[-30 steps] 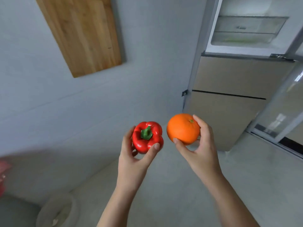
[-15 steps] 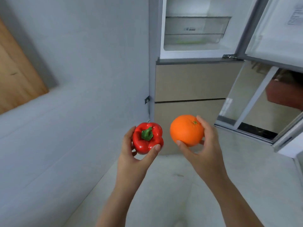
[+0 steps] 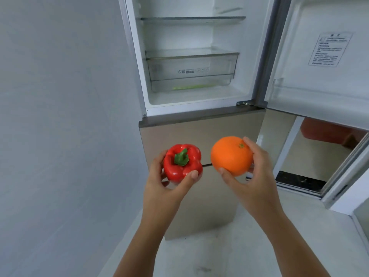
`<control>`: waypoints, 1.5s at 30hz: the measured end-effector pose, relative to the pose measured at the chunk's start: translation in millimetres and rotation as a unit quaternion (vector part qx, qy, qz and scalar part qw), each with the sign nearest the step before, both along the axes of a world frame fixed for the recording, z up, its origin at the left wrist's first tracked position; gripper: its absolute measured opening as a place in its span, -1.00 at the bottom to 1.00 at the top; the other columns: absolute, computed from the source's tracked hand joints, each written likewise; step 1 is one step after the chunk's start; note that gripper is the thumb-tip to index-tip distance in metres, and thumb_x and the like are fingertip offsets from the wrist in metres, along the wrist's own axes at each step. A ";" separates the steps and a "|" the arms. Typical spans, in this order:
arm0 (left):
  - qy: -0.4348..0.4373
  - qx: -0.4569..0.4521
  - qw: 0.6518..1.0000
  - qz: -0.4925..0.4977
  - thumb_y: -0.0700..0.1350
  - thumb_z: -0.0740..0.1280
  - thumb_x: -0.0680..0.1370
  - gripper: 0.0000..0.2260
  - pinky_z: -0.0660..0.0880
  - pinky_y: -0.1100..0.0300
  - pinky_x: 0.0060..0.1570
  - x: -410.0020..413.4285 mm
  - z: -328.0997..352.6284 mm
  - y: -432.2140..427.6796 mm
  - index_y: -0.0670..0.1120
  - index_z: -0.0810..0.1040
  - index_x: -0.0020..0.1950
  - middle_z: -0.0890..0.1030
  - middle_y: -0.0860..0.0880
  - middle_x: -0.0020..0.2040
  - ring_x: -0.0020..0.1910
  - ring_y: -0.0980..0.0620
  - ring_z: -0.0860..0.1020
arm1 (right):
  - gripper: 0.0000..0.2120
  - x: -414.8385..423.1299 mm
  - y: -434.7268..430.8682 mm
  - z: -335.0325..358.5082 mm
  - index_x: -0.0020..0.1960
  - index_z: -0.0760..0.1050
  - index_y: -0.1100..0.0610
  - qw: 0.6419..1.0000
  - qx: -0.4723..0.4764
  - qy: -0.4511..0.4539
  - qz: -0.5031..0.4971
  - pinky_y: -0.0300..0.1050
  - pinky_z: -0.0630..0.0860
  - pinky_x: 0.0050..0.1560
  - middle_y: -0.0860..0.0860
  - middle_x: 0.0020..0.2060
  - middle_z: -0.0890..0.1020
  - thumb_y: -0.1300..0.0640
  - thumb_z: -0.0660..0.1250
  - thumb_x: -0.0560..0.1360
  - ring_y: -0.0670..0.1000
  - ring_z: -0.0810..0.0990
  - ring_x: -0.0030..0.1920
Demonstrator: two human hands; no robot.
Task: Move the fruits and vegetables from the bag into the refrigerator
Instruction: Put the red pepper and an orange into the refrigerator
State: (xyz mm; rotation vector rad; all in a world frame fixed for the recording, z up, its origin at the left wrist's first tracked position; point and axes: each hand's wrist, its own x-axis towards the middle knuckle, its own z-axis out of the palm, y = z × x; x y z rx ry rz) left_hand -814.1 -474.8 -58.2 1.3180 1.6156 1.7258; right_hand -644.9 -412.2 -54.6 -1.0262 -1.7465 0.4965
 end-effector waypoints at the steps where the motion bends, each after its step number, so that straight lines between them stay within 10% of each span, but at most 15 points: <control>1: 0.004 -0.006 1.000 -0.006 0.27 0.45 0.17 -0.38 0.50 0.42 -0.12 1.7 0.7 12.0 0.24 0.36 0.18 0.47 0.27 0.10 0.05 0.30 0.48 | -0.26 2.3 11.2 -0.4 0.36 0.19 -0.04 1.000 -0.003 0.000 -0.002 -0.37 0.32 -0.10 -0.09 0.19 0.26 0.07 0.50 0.30 -0.05 0.37 0.08; 13: 0.020 0.010 0.999 -0.049 0.14 0.45 0.23 -0.53 0.48 0.47 -0.14 -25.2 10.8 173.7 0.29 0.37 0.08 0.50 0.24 0.06 0.00 0.39 0.48 | -0.26 -6.2 151.2 -4.5 0.31 0.13 -0.11 0.998 0.004 -0.018 -0.058 -0.19 0.40 -0.06 -0.07 0.18 0.24 0.07 0.50 0.29 -0.02 0.37 0.08; 31: 0.031 0.100 0.994 -0.036 0.02 0.48 0.33 -0.48 0.41 0.60 -0.22 -134.0 115.7 411.9 0.08 0.39 0.25 0.48 0.25 0.01 -0.07 0.31 0.49 | -0.35 -111.9 367.8 100.0 0.20 0.16 -0.27 0.993 0.116 -0.002 -0.030 -0.42 0.33 -0.07 -0.17 0.17 0.25 0.02 0.49 0.31 -0.24 0.37 0.02; 45: 0.065 0.100 0.993 0.021 0.09 0.54 0.23 -0.50 0.48 0.28 -0.09 -184.0 174.5 508.0 0.13 0.47 0.11 0.58 0.10 0.02 -0.04 0.14 0.56 | -0.29 -137.7 478.6 188.3 0.31 0.17 -0.19 0.969 0.221 0.090 0.060 -0.41 0.36 -0.02 -0.40 0.13 0.22 -0.06 0.45 0.26 -0.42 0.33 0.09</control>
